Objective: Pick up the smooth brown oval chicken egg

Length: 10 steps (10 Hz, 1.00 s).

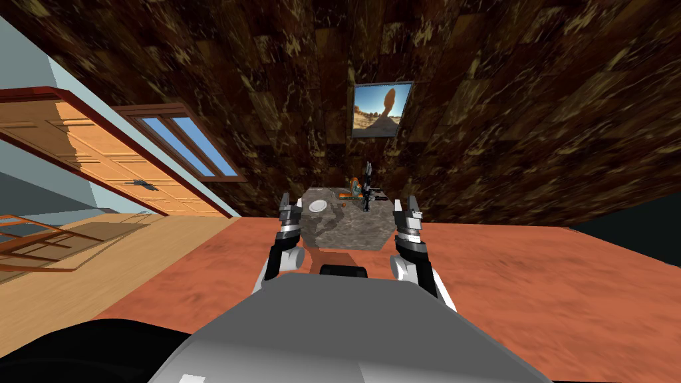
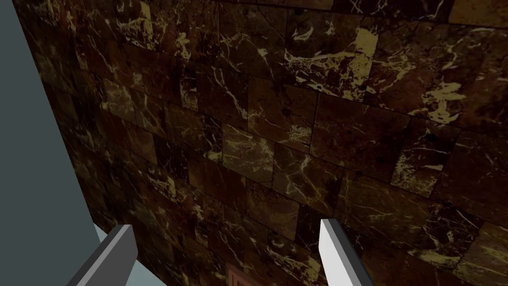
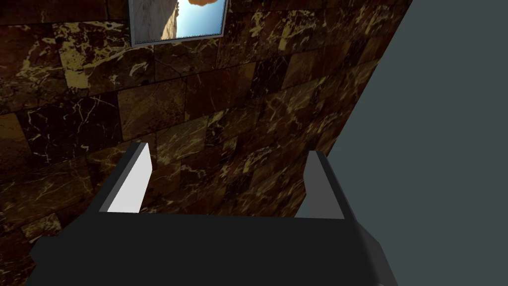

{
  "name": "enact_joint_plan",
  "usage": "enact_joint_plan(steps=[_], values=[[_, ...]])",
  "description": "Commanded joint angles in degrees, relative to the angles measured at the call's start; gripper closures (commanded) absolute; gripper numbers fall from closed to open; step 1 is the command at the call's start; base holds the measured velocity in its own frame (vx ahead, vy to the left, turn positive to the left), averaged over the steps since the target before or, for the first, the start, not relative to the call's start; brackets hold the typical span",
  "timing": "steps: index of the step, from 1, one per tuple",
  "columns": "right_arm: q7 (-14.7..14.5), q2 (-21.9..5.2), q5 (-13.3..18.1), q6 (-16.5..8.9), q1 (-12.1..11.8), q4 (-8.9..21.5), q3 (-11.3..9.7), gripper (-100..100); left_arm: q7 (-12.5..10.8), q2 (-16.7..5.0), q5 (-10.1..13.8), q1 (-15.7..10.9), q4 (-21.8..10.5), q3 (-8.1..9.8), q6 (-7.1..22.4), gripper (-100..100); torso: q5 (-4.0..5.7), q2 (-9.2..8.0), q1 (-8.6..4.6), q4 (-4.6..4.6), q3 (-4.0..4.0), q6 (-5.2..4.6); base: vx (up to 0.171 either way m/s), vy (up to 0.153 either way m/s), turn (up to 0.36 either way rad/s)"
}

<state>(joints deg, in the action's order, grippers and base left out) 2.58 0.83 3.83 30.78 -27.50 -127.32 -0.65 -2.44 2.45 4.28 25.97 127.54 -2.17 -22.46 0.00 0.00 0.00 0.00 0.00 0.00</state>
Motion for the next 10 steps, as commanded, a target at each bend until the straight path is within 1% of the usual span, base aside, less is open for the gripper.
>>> enact_joint_plan(steps=[1, 3, 5, 7, 9, 10], values=[[0.00, 0.00, 0.00, 0.00, 0.00, 0.00, 0.00, 0, -0.31, -2.56, 0.09, -0.22, -0.18, 0.15, 0.78, -100, 0.00, 0.00, 0.00, 0.00, 0.00, 0.00, 0.007, -0.012, -0.008], [0.00, 0.00, 0.00, 0.00, 0.00, 0.00, 0.00, 0, -1.03, -5.94, 0.28, -0.71, -0.58, 0.49, 2.56, -100, 0.01, 0.06, -0.06, -0.01, -0.03, 0.00, 0.020, -0.027, -0.009], [0.00, 0.00, 0.00, 0.00, 0.00, 0.00, 0.00, 0, -2.08, -8.56, 0.57, -1.43, -1.13, 0.99, 5.18, -100, 0.03, 0.09, -0.12, -0.02, -0.05, 0.00, 0.028, -0.043, -0.013], [0.00, 0.00, 0.00, 0.00, 0.00, 0.00, 0.00, 0, -3.38, -10.35, 0.93, -2.33, -1.78, 1.62, 8.38, -100, 0.04, 0.14, -0.19, -0.03, -0.08, 0.00, 0.036, -0.058, -0.015], [0.00, 0.00, 0.00, 0.00, 0.00, 0.00, 0.00, 0, -4.88, -11.51, 1.35, -3.38, -2.47, 2.33, 11.70, -100, 0.05, 0.14, -0.21, -0.03, -0.08, -0.01, 0.040, -0.059, -0.020], [0.00, 0.01, 0.00, 0.00, -0.01, 0.00, -0.01, 0, -4.88, -11.51, 1.35, -3.38, -2.47, 2.33, 12.11, -100, 0.05, 0.19, -0.23, -0.04, -0.11, -0.01, 0.040, -0.047, -0.005]])
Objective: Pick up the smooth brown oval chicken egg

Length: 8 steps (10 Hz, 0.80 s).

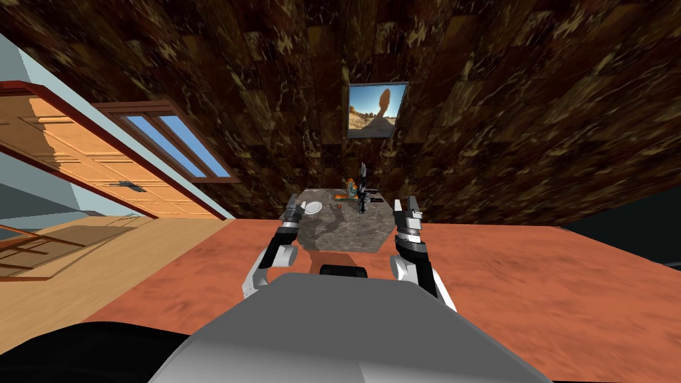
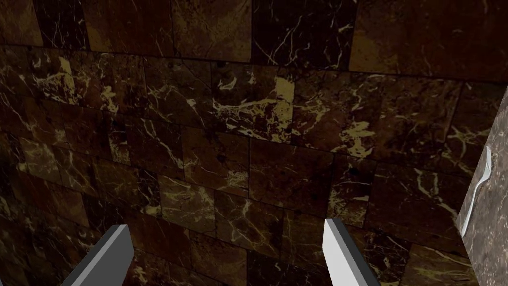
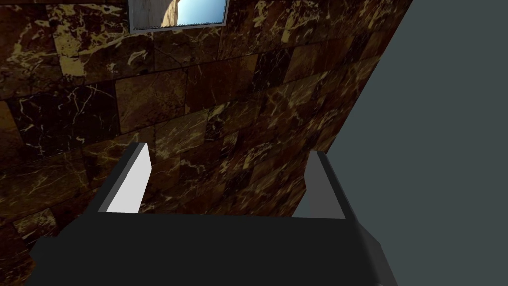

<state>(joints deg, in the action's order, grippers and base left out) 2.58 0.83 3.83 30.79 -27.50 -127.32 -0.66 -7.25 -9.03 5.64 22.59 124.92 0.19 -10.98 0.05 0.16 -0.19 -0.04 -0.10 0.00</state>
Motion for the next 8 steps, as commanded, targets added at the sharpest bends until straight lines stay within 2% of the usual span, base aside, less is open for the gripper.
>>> enact_joint_plan(steps=[1, 8], values=[[0.00, 0.00, 0.00, 0.00, 0.00, 0.00, 0.00, 0, -0.88, -0.43, 0.22, -0.57, -0.20, 0.36, 2.60, -100, 0.00, 0.00, 0.00, 0.00, 0.00, 0.00, 0.031, -0.042, -0.014], [0.00, 0.00, 0.00, 0.00, 0.00, 0.00, 0.00, 0, -5.19, -1.39, 1.43, -3.61, -1.95, 2.41, 12.89, -100, 0.00, -0.04, 0.01, 0.01, 0.02, 0.00, 0.034, -0.054, -0.016]])
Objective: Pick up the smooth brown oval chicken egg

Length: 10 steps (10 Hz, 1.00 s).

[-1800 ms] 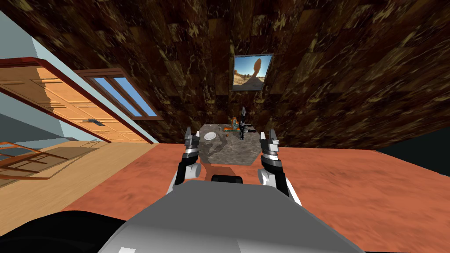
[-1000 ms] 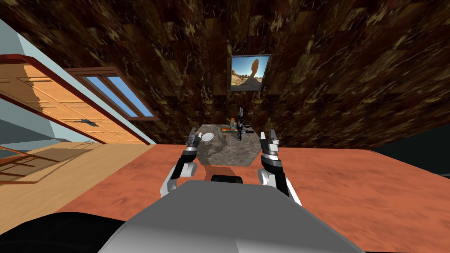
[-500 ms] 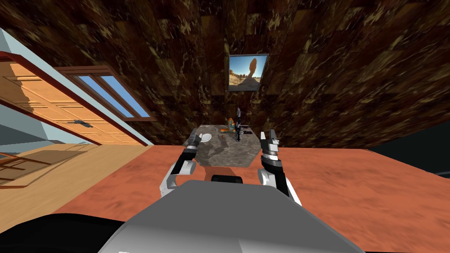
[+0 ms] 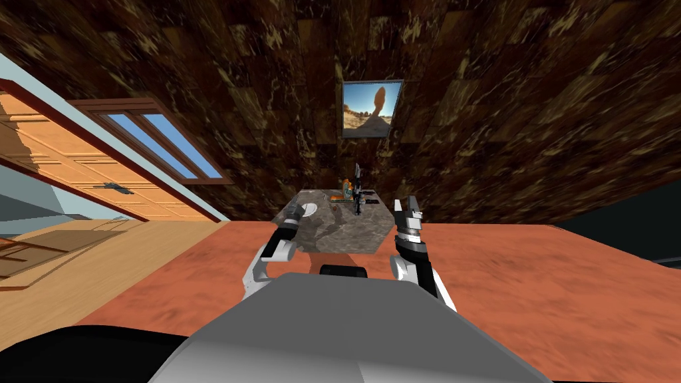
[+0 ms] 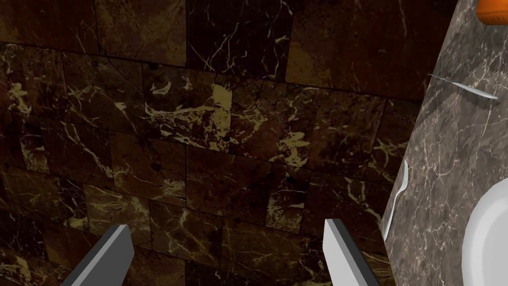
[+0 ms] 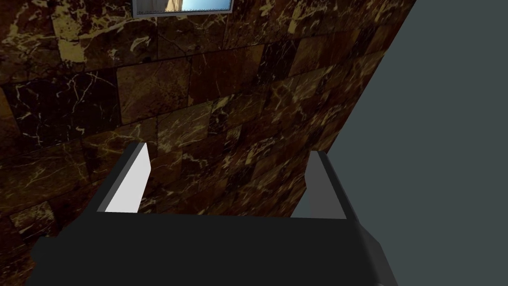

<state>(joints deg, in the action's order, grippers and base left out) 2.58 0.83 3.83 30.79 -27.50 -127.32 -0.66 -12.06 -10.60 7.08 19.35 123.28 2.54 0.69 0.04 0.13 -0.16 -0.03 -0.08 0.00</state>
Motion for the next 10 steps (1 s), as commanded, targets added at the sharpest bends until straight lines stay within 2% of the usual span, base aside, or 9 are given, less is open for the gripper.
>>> enact_joint_plan(steps=[1, 2, 3, 4, 5, 7, 9, 10], values=[[0.00, 0.00, 0.00, 0.00, 0.00, 0.00, 0.00, 0, -1.27, 0.13, 0.25, -1.01, -0.69, 0.49, 2.86, -100, 0.00, 0.00, 0.00, 0.00, 0.00, 0.00, 0.051, -0.061, -0.028], [0.00, 0.00, 0.00, 0.00, 0.00, 0.00, 0.00, 0, -1.27, 0.13, 0.25, -1.01, -0.69, 0.49, 3.67, -100, 0.01, 0.05, -0.06, -0.01, -0.03, 0.00, 0.034, -0.046, -0.002], [0.00, 0.00, 0.00, 0.00, 0.00, 0.00, 0.00, 0, -2.17, 0.13, 0.50, -1.66, -1.10, 0.92, 5.73, -100, 0.01, 0.01, -0.02, -0.01, -0.01, 0.01, 0.026, -0.049, -0.016], [0.00, 0.00, 0.00, 0.00, 0.00, 0.00, 0.00, 0, -2.17, 0.13, 0.50, -1.66, -1.10, 0.92, 5.89, -100, 0.01, -0.01, -0.03, 0.00, 0.00, 0.00, 0.019, -0.038, -0.006], [0.00, 0.00, 0.00, 0.00, 0.00, 0.00, 0.00, 0, -3.07, 0.16, 0.75, -2.30, -1.54, 1.35, 8.12, -100, 0.00, -0.04, 0.01, 0.01, 0.02, 0.01, 0.029, -0.043, -0.017], [0.00, 0.00, 0.00, 0.00, 0.00, 0.00, 0.00, 0, -3.98, 0.23, 1.00, -2.95, -2.01, 1.79, 10.36, -100, 0.01, 0.02, -0.06, -0.01, -0.01, 0.00, 0.037, -0.053, -0.015], [0.00, 0.00, 0.00, 0.00, 0.00, 0.00, 0.00, 0, -5.81, 0.46, 1.51, -4.27, -3.04, 2.66, 14.07, -100, 0.00, 0.00, -0.01, 0.00, 0.00, 0.00, 0.040, -0.055, -0.019], [0.00, 0.00, 0.00, 0.00, 0.00, 0.00, 0.00, 0, -5.81, 0.46, 1.51, -4.27, -3.04, 2.66, 14.92, -100, 0.02, 0.04, -0.08, -0.01, -0.02, 0.00, 0.034, -0.058, -0.005]])
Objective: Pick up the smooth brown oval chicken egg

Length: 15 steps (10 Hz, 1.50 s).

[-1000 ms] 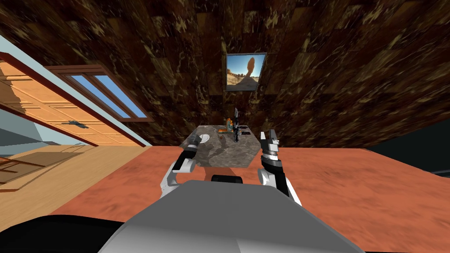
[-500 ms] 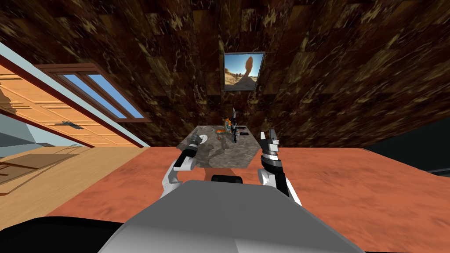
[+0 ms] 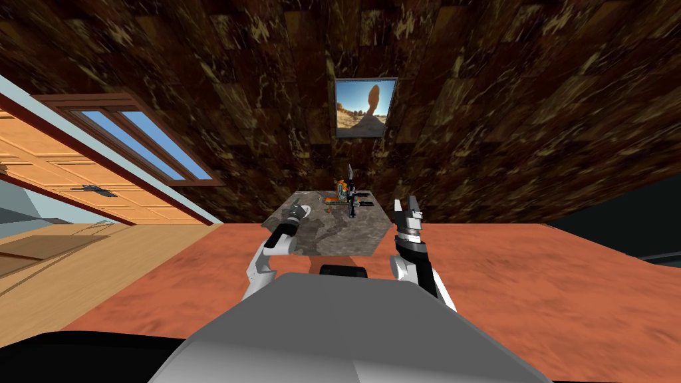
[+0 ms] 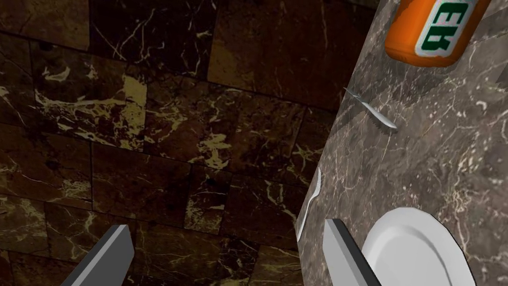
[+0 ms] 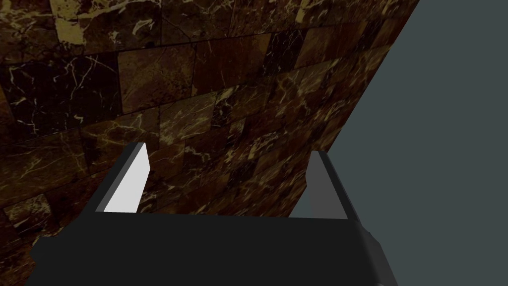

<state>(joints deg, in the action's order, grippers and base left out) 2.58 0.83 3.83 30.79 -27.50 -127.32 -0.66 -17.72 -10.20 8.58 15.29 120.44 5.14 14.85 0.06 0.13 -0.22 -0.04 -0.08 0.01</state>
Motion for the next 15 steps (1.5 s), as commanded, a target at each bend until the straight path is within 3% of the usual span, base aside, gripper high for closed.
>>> enact_joint_plan(steps=[1, 15], values=[[0.00, 0.00, 0.00, 0.00, 0.00, 0.00, 0.00, 0, -1.07, 0.24, 0.26, -0.87, -0.76, 0.50, 2.86, -100, 0.00, 0.00, 0.00, 0.00, 0.00, 0.00, 0.023, -0.052, -0.011], [0.00, 0.00, 0.00, 0.00, 0.00, 0.00, 0.00, 0, -9.35, 3.13, 2.51, -6.96, -6.86, 4.49, 24.05, -100, 0.00, -0.05, 0.00, 0.01, 0.03, 0.00, 0.035, -0.054, -0.015]])
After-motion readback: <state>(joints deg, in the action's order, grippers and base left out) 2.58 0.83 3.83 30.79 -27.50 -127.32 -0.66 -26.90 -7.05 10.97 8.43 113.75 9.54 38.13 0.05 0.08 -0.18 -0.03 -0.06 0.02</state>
